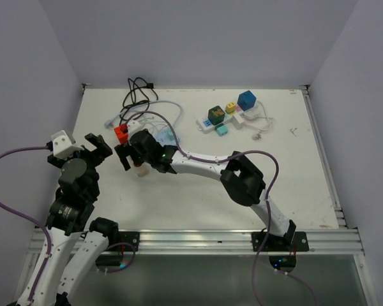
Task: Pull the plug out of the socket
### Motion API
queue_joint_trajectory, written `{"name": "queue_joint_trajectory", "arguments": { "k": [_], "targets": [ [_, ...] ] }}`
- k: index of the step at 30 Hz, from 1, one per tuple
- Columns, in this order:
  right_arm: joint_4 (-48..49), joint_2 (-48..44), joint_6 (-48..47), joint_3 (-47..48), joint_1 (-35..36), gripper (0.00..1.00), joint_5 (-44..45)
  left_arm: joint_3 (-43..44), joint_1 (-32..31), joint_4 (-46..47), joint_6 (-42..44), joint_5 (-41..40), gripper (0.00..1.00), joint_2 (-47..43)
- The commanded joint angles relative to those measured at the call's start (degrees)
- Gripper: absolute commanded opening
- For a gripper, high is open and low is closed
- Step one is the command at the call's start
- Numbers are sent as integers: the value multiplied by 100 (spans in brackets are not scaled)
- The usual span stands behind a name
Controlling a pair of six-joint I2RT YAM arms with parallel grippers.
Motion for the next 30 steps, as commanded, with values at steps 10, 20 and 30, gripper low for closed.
{"name": "queue_joint_trajectory", "arguments": {
  "k": [10,20,30],
  "targets": [
    [-565,1653,173,2033,10,75,968,226,41,-129,-198,-215,100,-73],
    [-390,907,-117,1147,10,22,563,191,41,-77,-163,-22,100,-20],
    [-196,-789,-583,-890,10,0,449,129,41,-50,-145,5,100,24]
  ]
}}
